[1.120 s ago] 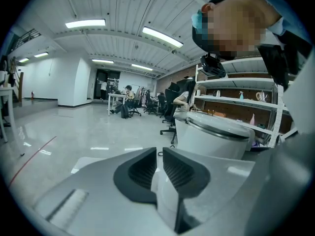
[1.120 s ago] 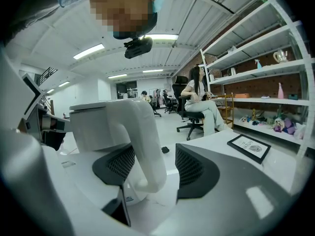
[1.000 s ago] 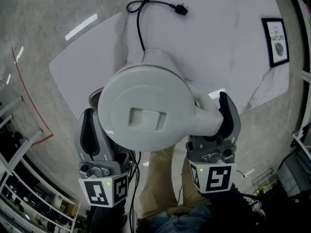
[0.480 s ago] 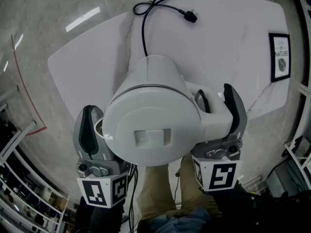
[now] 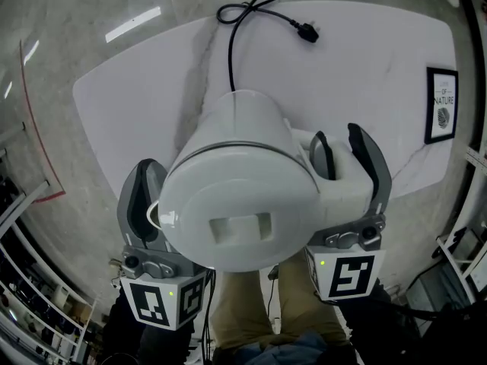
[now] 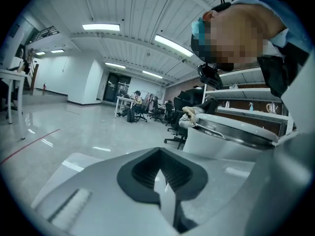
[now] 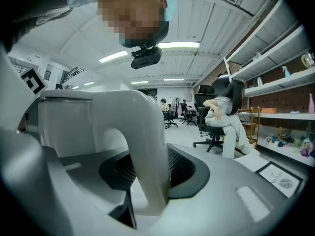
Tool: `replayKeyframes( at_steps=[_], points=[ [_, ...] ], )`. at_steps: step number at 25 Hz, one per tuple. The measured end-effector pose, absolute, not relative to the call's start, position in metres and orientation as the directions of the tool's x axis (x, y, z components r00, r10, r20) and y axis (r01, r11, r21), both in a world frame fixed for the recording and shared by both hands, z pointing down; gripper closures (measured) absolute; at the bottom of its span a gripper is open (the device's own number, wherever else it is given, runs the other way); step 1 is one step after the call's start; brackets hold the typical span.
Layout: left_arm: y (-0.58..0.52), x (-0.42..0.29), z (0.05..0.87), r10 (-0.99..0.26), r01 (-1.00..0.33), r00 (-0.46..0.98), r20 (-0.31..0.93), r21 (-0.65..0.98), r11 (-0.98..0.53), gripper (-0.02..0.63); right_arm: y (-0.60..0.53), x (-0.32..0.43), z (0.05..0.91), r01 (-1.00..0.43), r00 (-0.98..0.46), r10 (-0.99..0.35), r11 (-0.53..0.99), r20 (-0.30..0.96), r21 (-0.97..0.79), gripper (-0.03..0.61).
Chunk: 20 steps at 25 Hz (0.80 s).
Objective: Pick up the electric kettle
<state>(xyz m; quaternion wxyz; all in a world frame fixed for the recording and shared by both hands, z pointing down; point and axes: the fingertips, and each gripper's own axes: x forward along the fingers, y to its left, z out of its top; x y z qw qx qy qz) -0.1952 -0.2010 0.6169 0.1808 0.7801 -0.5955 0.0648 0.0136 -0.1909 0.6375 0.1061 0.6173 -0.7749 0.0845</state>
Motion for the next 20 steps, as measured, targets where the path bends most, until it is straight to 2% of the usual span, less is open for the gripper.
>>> replayKeyframes(
  at_steps=[5,10,20],
  points=[
    [-0.198,-0.197,0.617,-0.906,-0.954,0.267,0.328,0.223,-0.2,0.609,-0.195,0.01,0.636,-0.975,-0.205,-0.937,0.221,0.283,0.025,0.43],
    [-0.197,-0.191,0.613,-0.902,-0.951,0.291,0.318,0.202,-0.236,0.612,-0.188,0.013,0.64,-0.963,-0.258,-0.919,0.269,0.297,-0.004,0.423],
    [-0.191,-0.199,0.587,-0.918,-0.963,0.25,0.306,0.181,-0.202,0.614,-0.186,0.006,0.615,-0.954,-0.29,-0.915,0.299,0.281,-0.012,0.423]
  ],
)
